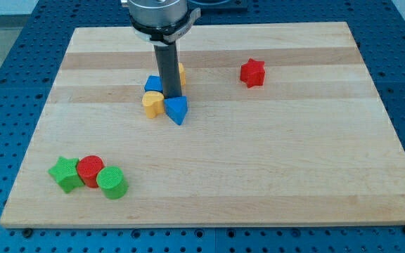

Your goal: Nudge the blue triangle to the left

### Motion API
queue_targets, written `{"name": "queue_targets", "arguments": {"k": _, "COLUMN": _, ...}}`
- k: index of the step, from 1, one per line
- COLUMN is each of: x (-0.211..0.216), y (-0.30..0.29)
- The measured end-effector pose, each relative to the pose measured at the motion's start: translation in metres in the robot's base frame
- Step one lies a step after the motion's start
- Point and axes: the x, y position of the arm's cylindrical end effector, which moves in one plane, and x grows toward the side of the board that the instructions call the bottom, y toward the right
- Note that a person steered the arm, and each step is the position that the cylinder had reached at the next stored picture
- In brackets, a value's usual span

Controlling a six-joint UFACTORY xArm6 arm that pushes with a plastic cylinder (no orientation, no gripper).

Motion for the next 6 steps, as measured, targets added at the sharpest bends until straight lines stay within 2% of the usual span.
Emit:
{"name": "queue_targets", "arguments": {"k": 3, "x": 0.004, "y": 0.055}}
{"name": "queue_targets", "arguments": {"k": 6, "x": 0.027, "y": 0.005}}
